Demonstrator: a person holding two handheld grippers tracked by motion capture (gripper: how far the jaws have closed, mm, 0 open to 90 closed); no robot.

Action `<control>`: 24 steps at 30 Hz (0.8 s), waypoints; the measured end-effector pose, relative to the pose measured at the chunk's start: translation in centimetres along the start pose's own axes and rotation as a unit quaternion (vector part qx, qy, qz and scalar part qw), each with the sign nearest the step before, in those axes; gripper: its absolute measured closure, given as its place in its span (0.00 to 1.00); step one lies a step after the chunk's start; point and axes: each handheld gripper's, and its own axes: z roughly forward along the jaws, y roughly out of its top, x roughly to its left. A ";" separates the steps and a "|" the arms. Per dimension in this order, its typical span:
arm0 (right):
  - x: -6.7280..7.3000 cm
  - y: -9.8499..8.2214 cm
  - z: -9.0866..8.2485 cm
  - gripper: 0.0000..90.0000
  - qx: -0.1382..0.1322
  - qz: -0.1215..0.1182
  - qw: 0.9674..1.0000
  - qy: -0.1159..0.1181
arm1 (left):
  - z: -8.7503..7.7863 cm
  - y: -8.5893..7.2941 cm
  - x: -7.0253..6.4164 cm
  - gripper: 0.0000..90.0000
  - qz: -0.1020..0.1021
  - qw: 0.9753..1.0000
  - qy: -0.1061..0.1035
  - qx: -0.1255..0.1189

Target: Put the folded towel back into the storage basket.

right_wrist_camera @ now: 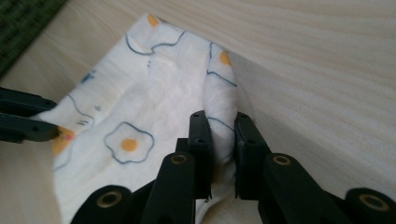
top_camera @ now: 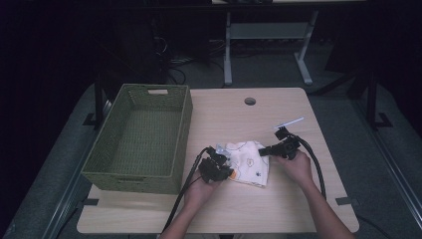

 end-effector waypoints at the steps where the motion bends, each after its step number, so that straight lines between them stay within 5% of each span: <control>1: -0.1 0.0 -0.2 0.90 -0.007 0.008 1.000 0.011 | -0.1 0.1 0.0 0.90 0.000 1.000 0.001 -0.002; 24: -0.2 0.3 -2.1 0.90 -0.045 0.043 0.996 0.070 | -3.6 1.6 0.1 0.90 0.007 0.999 0.007 -0.034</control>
